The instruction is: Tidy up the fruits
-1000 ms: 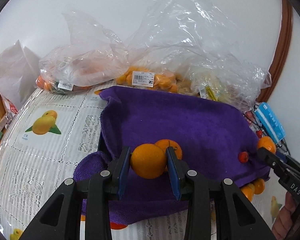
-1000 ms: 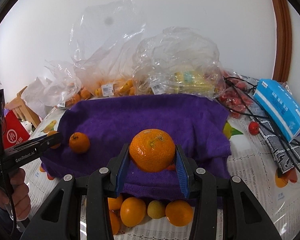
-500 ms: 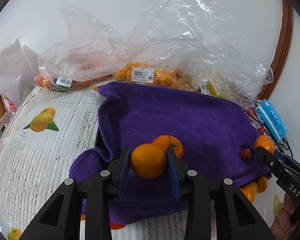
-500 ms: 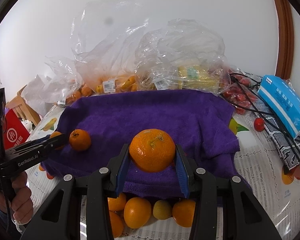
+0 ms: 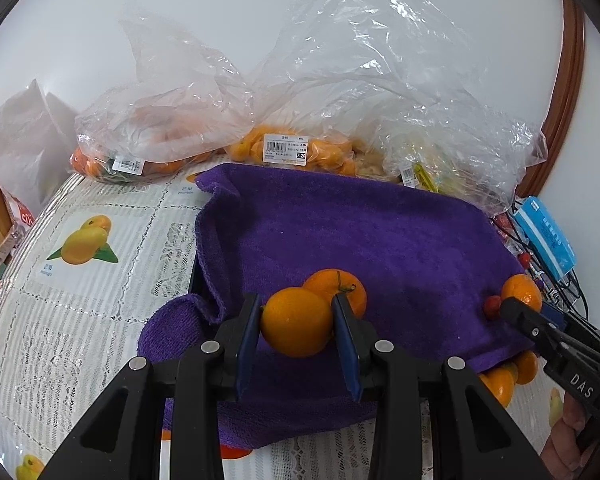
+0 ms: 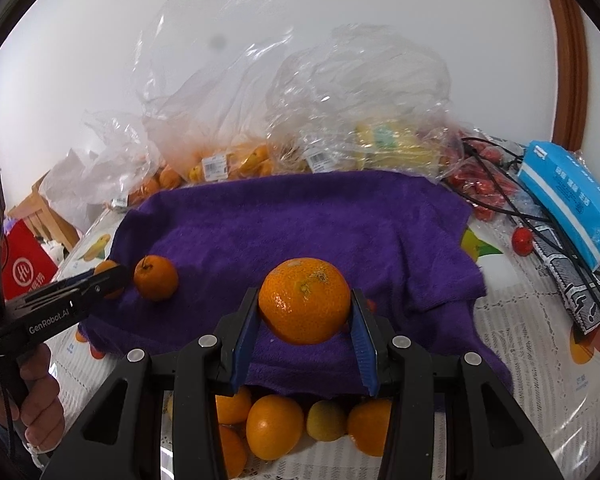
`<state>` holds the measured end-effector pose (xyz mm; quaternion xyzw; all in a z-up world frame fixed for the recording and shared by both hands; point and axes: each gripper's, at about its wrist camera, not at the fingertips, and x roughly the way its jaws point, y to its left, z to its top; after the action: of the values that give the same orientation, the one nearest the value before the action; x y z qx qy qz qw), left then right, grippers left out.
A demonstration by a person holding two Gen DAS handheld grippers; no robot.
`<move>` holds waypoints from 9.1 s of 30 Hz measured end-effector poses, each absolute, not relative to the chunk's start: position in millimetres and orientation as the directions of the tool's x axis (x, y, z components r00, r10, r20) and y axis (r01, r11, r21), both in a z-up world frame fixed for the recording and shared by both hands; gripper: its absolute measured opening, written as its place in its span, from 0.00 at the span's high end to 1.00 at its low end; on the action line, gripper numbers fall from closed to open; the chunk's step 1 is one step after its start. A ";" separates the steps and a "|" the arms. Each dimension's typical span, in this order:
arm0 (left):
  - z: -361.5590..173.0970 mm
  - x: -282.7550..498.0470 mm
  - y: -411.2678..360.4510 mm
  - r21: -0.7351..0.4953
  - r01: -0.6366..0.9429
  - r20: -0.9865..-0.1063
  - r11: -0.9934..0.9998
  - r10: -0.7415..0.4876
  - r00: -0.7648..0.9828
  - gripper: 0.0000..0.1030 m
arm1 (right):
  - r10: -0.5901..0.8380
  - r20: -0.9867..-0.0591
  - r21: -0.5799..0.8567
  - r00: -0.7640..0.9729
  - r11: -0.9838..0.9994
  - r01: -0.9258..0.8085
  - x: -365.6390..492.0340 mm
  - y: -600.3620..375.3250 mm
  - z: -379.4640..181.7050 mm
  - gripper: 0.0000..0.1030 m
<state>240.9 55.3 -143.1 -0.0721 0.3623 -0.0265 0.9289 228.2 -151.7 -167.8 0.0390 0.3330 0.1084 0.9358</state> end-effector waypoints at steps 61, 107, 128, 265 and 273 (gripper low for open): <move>-148.6 240.0 38.3 -0.095 0.057 -0.698 0.994 -0.108 0.708 0.67 | 0.187 -0.634 0.061 0.750 0.979 -0.192 226.9 -140.5 -172.2 0.57; -152.4 149.4 47.8 -0.167 0.049 -0.649 0.985 -0.147 0.746 0.57 | 0.105 -0.596 0.059 0.796 0.994 -0.087 133.7 -183.9 -159.7 0.53; -173.2 149.6 51.4 -0.205 0.049 -0.709 0.978 -0.183 0.681 0.57 | 0.080 -0.692 0.049 0.717 0.997 -0.064 178.2 -186.1 -198.9 0.66; -101.9 216.4 34.3 -0.128 0.054 -0.612 0.990 -0.121 0.781 0.73 | 0.195 -0.489 0.096 0.850 0.981 -0.169 178.8 -169.1 -101.8 0.68; -113.0 231.8 46.4 -0.141 0.010 -0.566 0.990 -0.089 0.819 0.72 | 0.206 -0.478 0.131 0.854 0.978 -0.163 218.5 -175.5 -111.3 0.68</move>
<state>231.8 46.4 -113.0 -0.0660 0.2993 -0.0262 0.9515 218.5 -175.6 -111.3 0.0429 0.2528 0.0959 0.9618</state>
